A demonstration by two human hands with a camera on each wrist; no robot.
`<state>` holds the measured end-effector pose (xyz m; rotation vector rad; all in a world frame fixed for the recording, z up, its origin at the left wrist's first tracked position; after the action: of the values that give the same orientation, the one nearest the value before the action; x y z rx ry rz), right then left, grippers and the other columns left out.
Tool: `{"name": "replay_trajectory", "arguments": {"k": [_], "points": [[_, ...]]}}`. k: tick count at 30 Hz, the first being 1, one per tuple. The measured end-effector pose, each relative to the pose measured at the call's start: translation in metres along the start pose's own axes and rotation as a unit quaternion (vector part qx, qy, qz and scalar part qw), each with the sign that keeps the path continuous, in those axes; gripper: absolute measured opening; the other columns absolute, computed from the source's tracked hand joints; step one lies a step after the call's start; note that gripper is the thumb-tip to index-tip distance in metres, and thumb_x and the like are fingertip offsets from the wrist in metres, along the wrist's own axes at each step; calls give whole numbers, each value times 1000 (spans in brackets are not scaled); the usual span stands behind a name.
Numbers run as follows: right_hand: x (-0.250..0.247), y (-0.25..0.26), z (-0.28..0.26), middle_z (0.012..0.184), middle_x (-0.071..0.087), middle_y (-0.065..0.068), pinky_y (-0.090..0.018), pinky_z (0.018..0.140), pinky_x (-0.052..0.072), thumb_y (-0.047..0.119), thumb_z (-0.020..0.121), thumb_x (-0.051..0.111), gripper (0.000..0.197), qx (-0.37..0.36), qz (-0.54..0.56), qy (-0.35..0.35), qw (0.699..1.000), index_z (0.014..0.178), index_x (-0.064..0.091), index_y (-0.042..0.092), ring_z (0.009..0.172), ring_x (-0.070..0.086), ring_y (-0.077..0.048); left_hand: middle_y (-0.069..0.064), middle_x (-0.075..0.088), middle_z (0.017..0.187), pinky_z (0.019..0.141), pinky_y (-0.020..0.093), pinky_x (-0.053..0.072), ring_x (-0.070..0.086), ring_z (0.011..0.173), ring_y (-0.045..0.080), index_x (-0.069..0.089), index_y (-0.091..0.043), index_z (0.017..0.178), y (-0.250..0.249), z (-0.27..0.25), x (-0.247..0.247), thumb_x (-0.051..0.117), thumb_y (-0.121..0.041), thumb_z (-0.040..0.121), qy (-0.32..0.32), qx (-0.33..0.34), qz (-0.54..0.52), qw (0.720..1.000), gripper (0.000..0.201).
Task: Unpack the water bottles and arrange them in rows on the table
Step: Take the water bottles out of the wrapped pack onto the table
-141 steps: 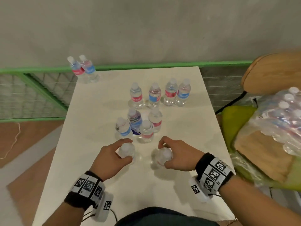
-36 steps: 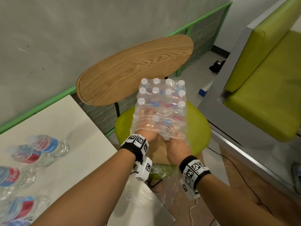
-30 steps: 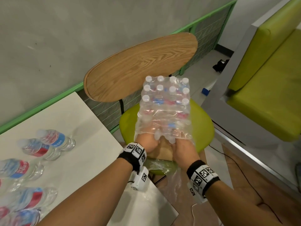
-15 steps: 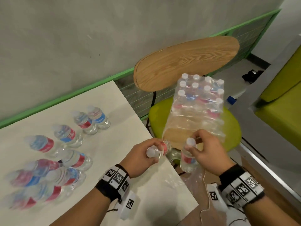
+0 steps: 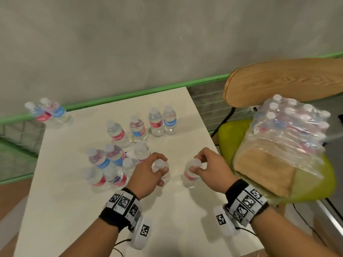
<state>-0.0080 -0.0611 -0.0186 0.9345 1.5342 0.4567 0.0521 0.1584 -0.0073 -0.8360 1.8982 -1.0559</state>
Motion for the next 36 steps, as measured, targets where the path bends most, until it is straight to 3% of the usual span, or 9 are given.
{"name": "replay_trajectory", "arguments": {"k": [4,8,10,13,16,19,24,31,36], "points": [[34,22,14,99,58,4,-14,65,43,22,80,71,26,-3,-5,29,1000,96,50,19,89,57,-12,-2,62,106,54,20,54,67,60,26,62,-25,100,19,0,-11,60,-1,90,-50,-8,0,999,26],[50,34,29,104,54,4,-31,81,50,22,79,73,30,-26,-24,39,999,98,50,23,93,57,-16,-18,55,118,63,30,59,69,74,25,59,-38,104,28,4,-20,62,-2,85,-77,34,55,995,41],[52,41,38,105,53,3,-32,83,50,22,80,73,30,-33,-45,49,997,99,50,22,93,56,-17,-26,52,117,78,29,56,67,85,20,57,-40,111,29,5,-25,67,-5,80,-81,70,110,988,48],[54,52,55,104,53,2,-29,79,49,21,78,74,30,-53,-64,54,995,98,51,20,93,56,-18,-20,50,120,88,20,46,58,89,8,58,-33,117,29,7,-33,72,-6,76,-86,113,177,974,51],[57,63,78,104,53,0,-10,61,39,17,79,74,29,-60,-70,53,994,98,52,17,92,55,-17,-14,51,122,86,15,40,54,94,4,58,-30,119,30,12,-39,75,-10,75,-90,131,244,957,52],[60,73,102,104,52,-3,-6,51,36,15,80,74,30,-65,-59,43,995,101,53,13,89,54,-17,-11,52,122,84,26,49,60,98,12,54,-29,124,29,15,-38,73,-18,80,-84,131,299,941,49],[68,84,143,105,54,-6,-26,74,40,23,80,73,32,-70,-100,20,992,102,52,14,90,56,-23,-7,47,129,79,33,54,64,92,18,50,-26,131,30,14,-35,66,-16,85,-82,112,326,935,50],[77,98,171,111,51,-10,-26,79,39,17,83,70,32,-63,-91,7,994,109,51,10,90,52,-22,-3,40,129,72,35,54,62,81,21,46,-23,129,27,23,-33,64,-7,83,-113,83,317,938,52],[75,93,167,110,55,-6,-27,80,41,23,83,73,36,-67,-80,5,995,112,53,14,96,58,-23,0,33,134,68,37,56,63,77,24,40,-23,135,25,31,-31,62,0,82,-125,53,341,930,62]]}}
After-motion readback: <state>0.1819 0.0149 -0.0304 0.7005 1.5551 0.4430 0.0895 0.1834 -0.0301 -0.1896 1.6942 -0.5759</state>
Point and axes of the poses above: each hand's wrist, its own z-axis towards the middle knuckle, its own x-axis out of the palm, y = z × x, the point moved 1 cm from there along z, towards the middle knuckle
